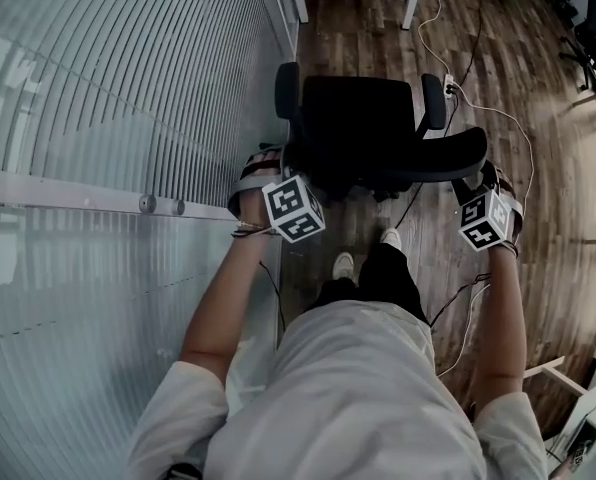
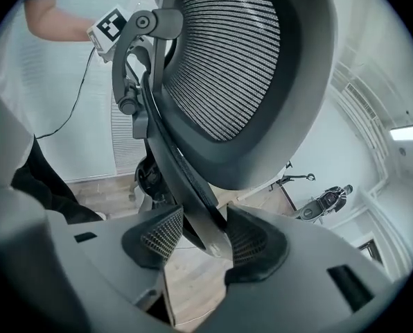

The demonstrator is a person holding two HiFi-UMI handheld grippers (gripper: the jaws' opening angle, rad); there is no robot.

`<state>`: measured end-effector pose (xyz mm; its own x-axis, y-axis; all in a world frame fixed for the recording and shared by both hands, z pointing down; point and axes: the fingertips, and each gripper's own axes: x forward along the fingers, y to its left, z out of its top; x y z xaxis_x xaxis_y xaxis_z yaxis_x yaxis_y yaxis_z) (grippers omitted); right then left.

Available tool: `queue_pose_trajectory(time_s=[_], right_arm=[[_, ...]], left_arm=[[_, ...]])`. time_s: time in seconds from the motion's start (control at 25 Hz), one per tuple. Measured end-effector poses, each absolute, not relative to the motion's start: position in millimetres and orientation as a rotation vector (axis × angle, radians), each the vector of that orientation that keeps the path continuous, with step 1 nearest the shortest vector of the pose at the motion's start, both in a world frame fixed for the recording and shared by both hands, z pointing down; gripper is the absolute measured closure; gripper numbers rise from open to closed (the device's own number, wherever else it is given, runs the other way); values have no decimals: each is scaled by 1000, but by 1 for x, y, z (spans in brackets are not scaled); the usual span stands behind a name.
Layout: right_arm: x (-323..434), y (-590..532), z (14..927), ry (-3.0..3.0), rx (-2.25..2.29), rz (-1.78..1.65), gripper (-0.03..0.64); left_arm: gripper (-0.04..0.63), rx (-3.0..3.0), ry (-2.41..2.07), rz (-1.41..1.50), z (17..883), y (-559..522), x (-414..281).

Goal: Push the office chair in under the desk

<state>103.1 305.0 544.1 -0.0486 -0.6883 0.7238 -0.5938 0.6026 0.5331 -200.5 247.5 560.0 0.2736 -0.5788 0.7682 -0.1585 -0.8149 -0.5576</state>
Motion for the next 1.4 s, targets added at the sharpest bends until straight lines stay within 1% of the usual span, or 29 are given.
queue_pose_trajectory(time_s=[1.4], right_arm=[[139, 161, 547, -1775, 1035, -174, 408]], left_arm=[[393, -2150, 745, -1615, 566, 119, -167]])
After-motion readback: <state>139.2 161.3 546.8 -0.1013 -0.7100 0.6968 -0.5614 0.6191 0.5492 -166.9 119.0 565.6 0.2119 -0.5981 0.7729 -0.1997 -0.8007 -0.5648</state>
